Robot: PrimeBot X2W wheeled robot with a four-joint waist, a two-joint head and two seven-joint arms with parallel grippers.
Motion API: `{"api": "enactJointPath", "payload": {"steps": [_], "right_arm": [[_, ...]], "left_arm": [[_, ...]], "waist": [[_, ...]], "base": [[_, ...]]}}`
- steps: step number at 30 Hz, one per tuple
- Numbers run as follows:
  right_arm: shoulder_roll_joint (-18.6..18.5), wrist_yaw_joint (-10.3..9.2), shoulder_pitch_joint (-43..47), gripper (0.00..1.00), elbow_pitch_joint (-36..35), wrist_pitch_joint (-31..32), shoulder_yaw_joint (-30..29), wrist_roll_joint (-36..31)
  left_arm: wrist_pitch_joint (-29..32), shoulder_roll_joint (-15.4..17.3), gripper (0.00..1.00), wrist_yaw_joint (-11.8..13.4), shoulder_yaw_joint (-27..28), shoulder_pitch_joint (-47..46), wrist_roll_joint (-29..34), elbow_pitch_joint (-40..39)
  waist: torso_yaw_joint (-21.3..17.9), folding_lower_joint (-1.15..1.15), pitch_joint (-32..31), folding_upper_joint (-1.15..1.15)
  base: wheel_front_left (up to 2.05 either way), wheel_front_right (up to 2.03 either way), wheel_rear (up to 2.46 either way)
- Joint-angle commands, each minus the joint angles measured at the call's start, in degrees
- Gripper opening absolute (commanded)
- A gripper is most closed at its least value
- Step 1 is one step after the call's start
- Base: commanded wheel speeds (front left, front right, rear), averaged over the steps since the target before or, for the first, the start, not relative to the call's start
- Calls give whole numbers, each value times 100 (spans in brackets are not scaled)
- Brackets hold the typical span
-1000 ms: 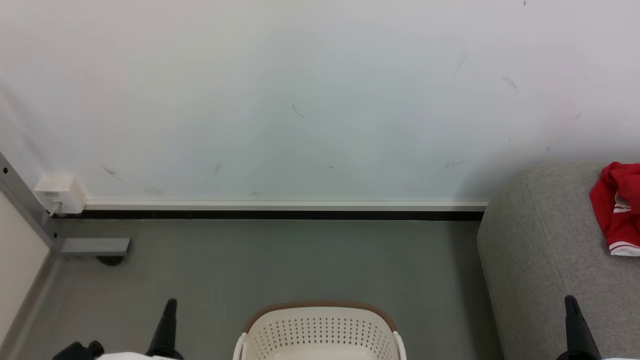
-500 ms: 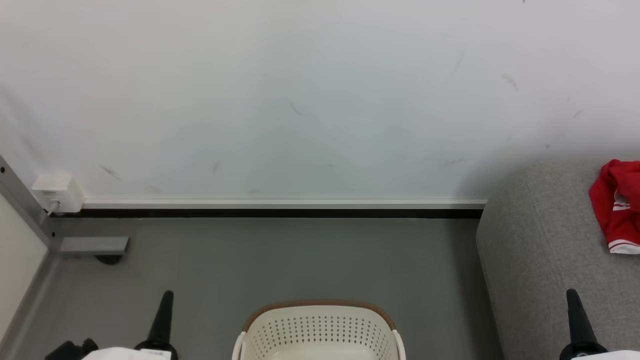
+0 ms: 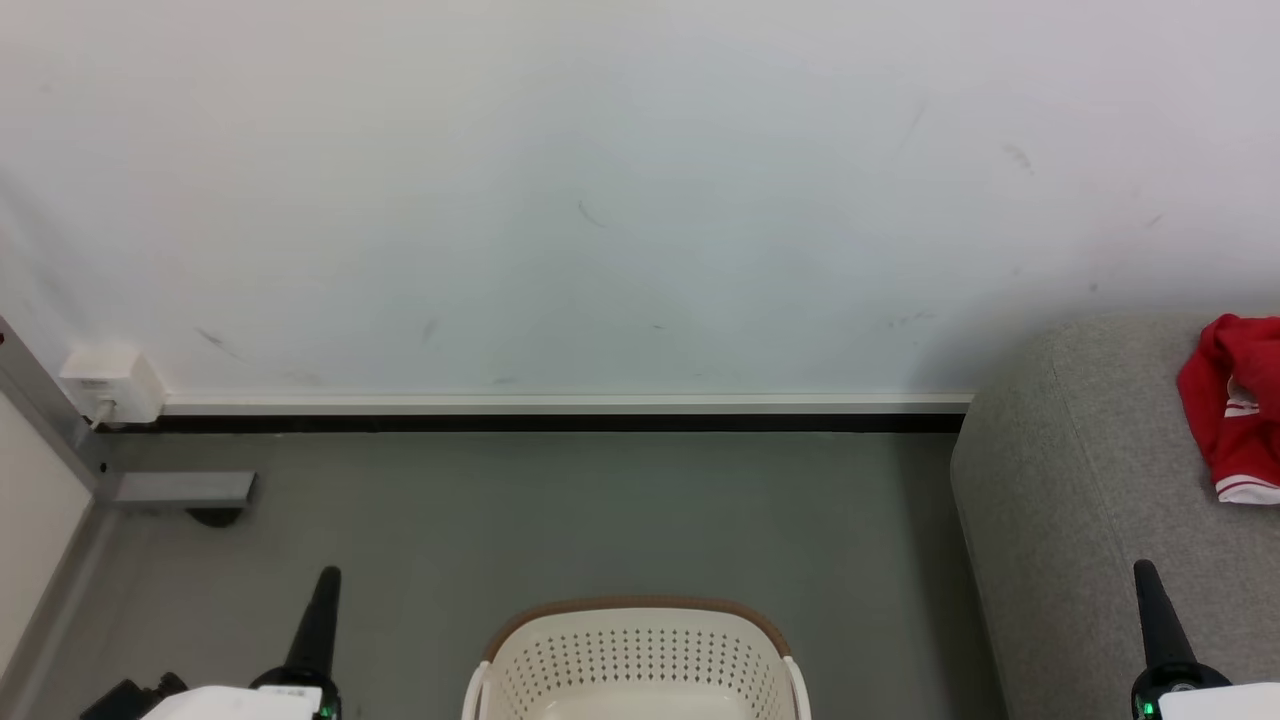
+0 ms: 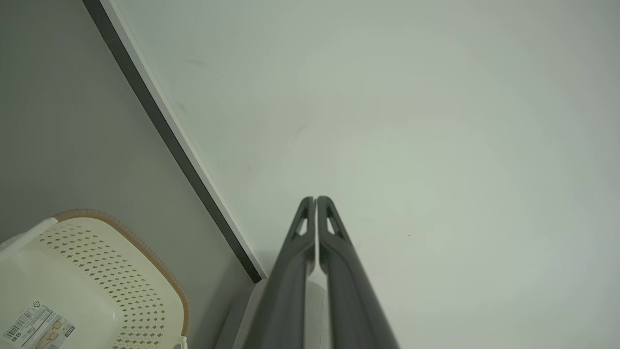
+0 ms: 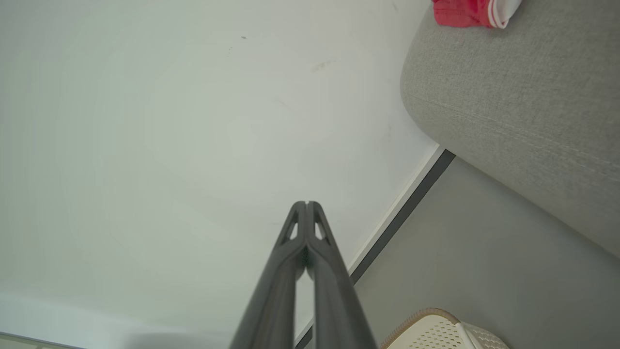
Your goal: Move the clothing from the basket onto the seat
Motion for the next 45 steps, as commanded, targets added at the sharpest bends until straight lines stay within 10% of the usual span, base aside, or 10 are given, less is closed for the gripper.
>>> {"api": "enactJointPath", "payload": {"steps": [1, 45], "right_arm": [[-63, -10, -91, 0, -8, 25, -18, 136], [-67, -14, -387, 0, 81, 485, -119, 1923]], "left_arm": [[22, 1, 0, -33, 42, -109, -90, -60], [489, -96, 0, -158, 339, -240, -1643, -176]], "waist": [[-1, 0, 2, 0], [-55, -1, 97, 0]], "base": [[0, 0, 0], [0, 0, 0]]}}
